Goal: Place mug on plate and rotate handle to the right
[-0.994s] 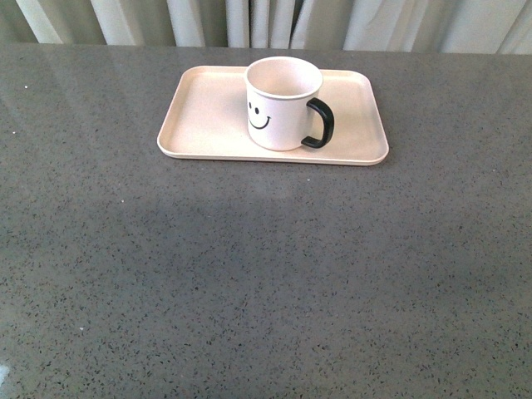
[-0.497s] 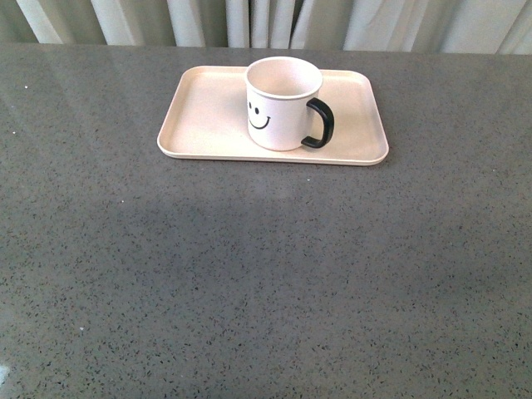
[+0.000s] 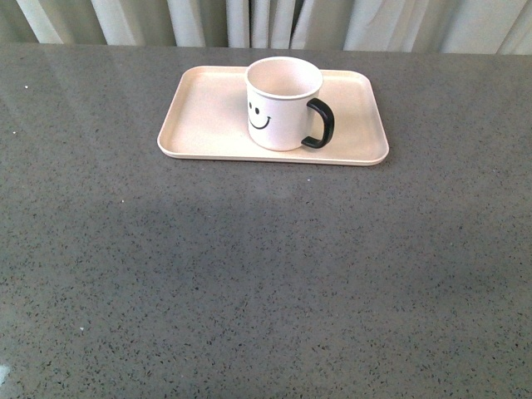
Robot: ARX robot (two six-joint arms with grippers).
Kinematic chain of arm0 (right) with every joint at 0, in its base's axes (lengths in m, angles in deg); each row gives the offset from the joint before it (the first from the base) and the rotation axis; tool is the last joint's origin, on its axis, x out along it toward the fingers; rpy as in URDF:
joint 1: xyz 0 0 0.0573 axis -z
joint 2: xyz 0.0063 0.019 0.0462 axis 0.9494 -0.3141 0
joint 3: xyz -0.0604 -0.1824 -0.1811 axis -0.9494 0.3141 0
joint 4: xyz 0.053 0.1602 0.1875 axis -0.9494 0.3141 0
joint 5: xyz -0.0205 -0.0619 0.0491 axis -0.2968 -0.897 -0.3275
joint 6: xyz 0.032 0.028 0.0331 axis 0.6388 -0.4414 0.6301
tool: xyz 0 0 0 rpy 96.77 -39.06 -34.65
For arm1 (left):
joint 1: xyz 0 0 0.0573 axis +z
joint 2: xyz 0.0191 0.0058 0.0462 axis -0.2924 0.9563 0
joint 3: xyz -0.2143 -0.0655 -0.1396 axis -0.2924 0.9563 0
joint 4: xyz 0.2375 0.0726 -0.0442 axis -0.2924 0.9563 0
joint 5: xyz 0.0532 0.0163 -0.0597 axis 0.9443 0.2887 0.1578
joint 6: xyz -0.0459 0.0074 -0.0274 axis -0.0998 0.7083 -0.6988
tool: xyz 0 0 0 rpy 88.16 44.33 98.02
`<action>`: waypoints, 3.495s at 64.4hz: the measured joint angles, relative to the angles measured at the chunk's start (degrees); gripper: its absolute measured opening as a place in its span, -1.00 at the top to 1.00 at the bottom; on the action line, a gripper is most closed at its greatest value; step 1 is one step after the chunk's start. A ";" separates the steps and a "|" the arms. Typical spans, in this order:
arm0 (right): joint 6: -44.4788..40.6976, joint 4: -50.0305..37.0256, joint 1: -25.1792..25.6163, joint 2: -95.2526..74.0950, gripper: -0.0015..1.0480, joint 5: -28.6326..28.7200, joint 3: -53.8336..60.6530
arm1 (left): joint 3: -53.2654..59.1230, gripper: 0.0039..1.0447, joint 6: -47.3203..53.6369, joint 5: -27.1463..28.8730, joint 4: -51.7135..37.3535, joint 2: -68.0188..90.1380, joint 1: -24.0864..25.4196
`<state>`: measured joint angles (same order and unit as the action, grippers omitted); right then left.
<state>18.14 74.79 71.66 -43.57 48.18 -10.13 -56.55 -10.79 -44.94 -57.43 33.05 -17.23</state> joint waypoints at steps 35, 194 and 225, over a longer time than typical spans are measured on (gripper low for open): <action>0.00 0.00 0.00 0.00 -0.82 0.00 0.00 | 0.00 -0.10 -0.02 0.00 0.39 -0.20 0.04; 14.43 19.50 -11.96 -129.13 -0.82 2.99 -96.91 | 0.00 -0.83 0.00 -0.02 0.39 -0.22 0.09; 14.99 22.38 -12.94 -133.04 -0.13 2.25 -102.66 | 0.00 -0.83 0.00 -0.02 0.39 -0.22 0.09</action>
<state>33.14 97.18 58.72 -176.62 50.43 -112.80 -56.55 -10.79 -44.97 -57.04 32.83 -17.14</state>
